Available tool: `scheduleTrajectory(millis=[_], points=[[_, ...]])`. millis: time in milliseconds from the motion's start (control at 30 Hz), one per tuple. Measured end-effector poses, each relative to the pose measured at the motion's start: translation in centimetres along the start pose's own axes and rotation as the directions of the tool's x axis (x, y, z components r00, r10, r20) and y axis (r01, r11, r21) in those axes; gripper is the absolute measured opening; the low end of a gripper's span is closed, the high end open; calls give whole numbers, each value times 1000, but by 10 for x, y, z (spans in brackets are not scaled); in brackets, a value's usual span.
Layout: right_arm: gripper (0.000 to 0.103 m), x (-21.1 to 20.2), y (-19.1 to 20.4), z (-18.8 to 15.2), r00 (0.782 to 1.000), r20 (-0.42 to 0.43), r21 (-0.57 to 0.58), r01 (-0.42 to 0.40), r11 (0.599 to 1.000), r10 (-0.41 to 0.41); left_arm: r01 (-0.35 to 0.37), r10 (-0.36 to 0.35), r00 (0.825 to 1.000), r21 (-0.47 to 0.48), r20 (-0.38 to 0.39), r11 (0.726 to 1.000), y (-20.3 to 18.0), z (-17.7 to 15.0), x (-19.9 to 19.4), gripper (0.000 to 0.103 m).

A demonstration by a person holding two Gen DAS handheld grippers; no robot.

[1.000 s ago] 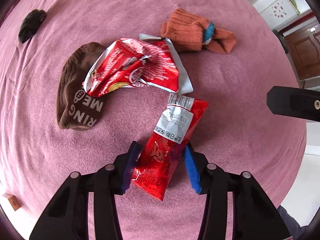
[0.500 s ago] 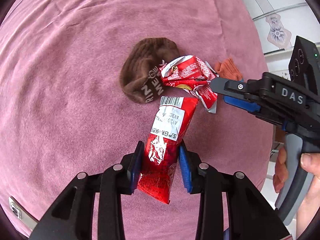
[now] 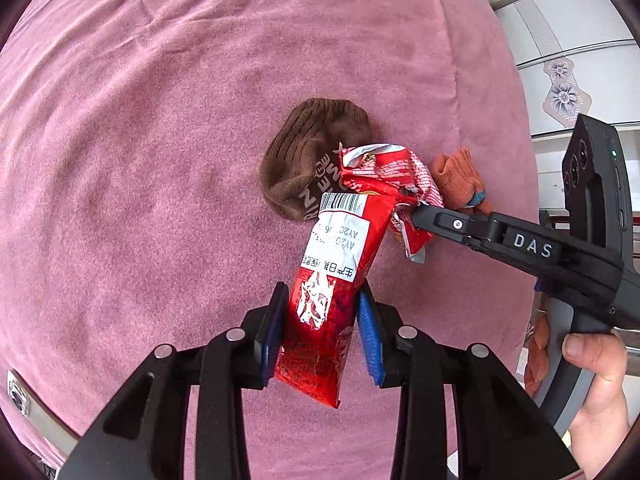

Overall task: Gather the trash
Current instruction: 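Carry the red packet and crumpled wrapper over the yellow bin with both tools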

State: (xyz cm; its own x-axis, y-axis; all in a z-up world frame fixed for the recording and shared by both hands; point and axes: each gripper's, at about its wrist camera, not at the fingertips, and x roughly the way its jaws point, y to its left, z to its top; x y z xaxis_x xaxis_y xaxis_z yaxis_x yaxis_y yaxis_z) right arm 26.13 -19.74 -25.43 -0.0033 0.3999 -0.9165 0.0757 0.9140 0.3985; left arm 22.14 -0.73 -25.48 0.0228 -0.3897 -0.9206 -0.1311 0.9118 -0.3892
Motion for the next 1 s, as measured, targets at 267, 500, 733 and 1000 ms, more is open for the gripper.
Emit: scheduleTrajectory(millis=[267,500,733,1000], points=[[14,-41,-21,-47,999,15,16,-38,999,38,-10,10,1000,-1,6,1000,-7,-29,-20,35],[14,-75,-48,-89,994,74,64,-80,995,75,-26,26,1000,39,17,999,-29,-65,-34,35],[14,-119,-86,-127,982,165,115,-108,988,88,-63,58,998,153,37,986,-84,-99,-35,35],[14,-163,-154,-162,970,229,178,-129,975,87,-44,37,999,241,36,970,-170,-125,-18,35]])
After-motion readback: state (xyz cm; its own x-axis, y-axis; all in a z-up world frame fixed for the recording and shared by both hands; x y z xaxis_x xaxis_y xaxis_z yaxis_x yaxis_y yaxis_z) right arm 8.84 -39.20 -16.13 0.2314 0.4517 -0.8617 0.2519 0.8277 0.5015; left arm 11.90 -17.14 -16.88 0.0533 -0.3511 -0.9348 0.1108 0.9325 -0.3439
